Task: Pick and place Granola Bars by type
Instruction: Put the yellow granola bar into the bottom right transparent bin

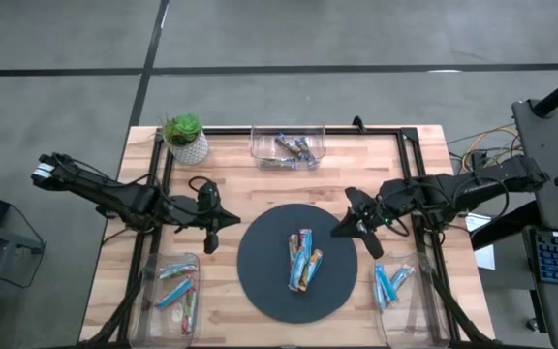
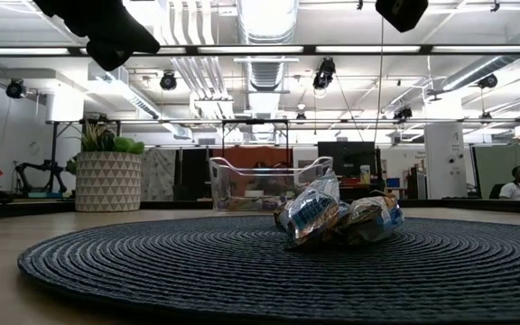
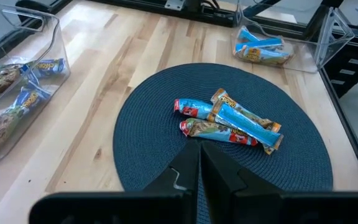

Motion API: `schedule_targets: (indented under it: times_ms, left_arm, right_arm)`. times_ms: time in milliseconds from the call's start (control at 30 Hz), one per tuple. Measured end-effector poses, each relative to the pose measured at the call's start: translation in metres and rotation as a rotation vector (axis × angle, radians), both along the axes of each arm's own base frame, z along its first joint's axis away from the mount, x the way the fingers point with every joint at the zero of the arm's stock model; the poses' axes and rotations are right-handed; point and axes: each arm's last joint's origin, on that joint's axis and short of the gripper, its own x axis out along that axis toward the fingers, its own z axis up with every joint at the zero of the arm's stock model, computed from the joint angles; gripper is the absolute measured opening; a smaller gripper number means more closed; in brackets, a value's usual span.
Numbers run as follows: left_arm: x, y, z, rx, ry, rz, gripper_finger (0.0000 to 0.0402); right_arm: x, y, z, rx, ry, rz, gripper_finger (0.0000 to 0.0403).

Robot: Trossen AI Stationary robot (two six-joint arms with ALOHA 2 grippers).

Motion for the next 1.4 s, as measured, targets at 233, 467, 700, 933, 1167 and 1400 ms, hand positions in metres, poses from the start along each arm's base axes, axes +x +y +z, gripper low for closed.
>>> schedule_targets:
  times_ms: [233, 467, 700, 933, 1167, 1400]
  left_arm:
    - [0.0, 0.0, 0.0, 0.0, 0.0, 0.0, 0.0]
    - [0.0, 0.0, 0.0, 0.0, -0.001, 0.0, 0.0]
    - [0.0, 0.0, 0.0, 0.0, 0.0, 0.0, 0.0]
    - [0.0, 0.0, 0.0, 0.033, 0.002, -0.017, 0.0]
    - [0.0, 0.0, 0.0, 0.033, 0.0, -0.018, 0.0]
    - [0.0, 0.0, 0.0, 0.033, 0.001, -0.017, 0.0]
  right_arm:
    - [-0.001, 0.004, 0.0, -0.002, 0.0, 0.018, 0.0058]
    - [-0.001, 0.003, 0.0, -0.02, -0.006, -0.012, 0.0153]
    - [-0.001, 0.006, 0.007, -0.024, -0.028, 0.015, 0.0214]
    - [-0.005, 0.014, 0.019, -0.167, 0.011, 0.11, 0.022]
    - [0.01, 0.019, 0.022, -0.345, 0.117, 0.214, 0.0219]
    - [0.035, 0.027, 0.017, -0.522, 0.248, 0.351, 0.0219]
